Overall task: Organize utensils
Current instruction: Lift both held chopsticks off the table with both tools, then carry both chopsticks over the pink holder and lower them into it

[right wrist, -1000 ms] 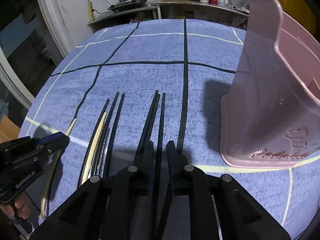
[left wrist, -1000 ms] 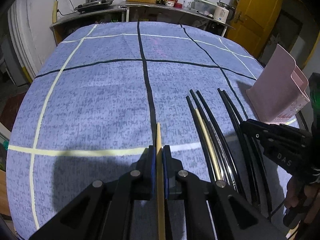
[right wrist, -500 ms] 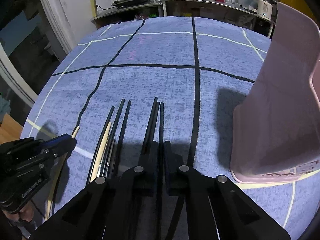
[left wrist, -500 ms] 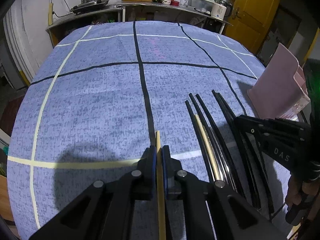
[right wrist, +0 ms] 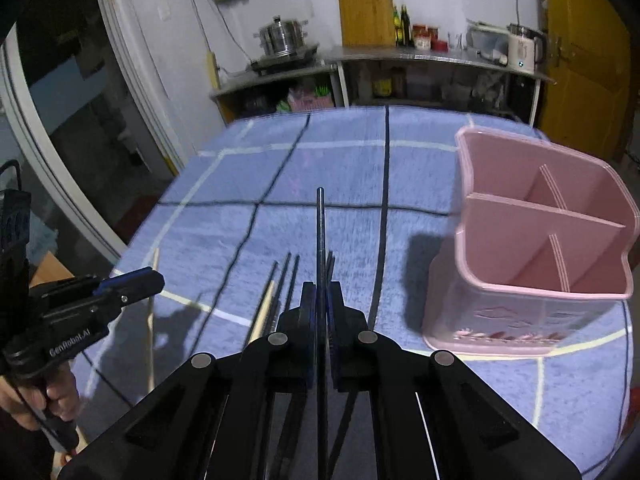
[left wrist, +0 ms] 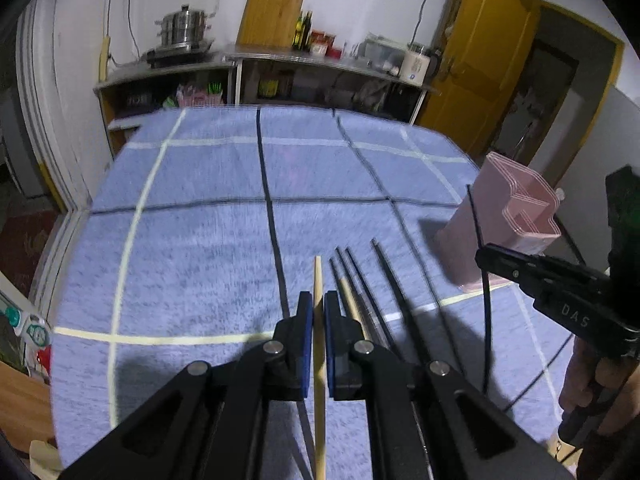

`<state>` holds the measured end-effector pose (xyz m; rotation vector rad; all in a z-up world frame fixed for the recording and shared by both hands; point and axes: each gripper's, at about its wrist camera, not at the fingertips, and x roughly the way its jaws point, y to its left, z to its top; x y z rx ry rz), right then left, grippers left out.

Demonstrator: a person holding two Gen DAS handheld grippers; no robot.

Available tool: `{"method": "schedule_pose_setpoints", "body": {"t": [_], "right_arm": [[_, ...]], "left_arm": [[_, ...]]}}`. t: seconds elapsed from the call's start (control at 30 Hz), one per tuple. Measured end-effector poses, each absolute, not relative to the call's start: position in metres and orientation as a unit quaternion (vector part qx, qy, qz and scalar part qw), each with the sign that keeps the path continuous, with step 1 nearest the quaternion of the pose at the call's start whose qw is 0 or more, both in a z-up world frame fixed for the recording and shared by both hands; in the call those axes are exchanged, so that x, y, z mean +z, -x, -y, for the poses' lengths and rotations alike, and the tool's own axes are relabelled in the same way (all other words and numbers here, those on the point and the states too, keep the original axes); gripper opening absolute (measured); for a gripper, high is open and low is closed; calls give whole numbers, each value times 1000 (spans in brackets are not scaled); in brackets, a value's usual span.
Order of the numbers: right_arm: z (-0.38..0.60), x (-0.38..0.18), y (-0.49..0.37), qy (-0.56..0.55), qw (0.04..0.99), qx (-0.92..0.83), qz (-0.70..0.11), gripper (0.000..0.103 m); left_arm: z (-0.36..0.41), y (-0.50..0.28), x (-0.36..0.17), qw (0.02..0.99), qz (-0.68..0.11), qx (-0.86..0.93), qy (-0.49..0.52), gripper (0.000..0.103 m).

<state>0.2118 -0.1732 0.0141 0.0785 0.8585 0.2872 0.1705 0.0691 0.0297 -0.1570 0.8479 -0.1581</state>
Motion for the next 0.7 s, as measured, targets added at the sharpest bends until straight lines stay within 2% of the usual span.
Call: {"method": "schedule_pose_setpoints", "body": {"t": [0.37, 0.7], "right_arm": [[197, 76, -163, -56, 927, 140, -343, 5], [227, 111, -143, -69, 942, 121, -307, 5]], "left_arm": [[-61, -132, 99, 926, -354, -113, 69, 6], [-27, -141, 133, 932, -325, -149, 64, 6]]}}
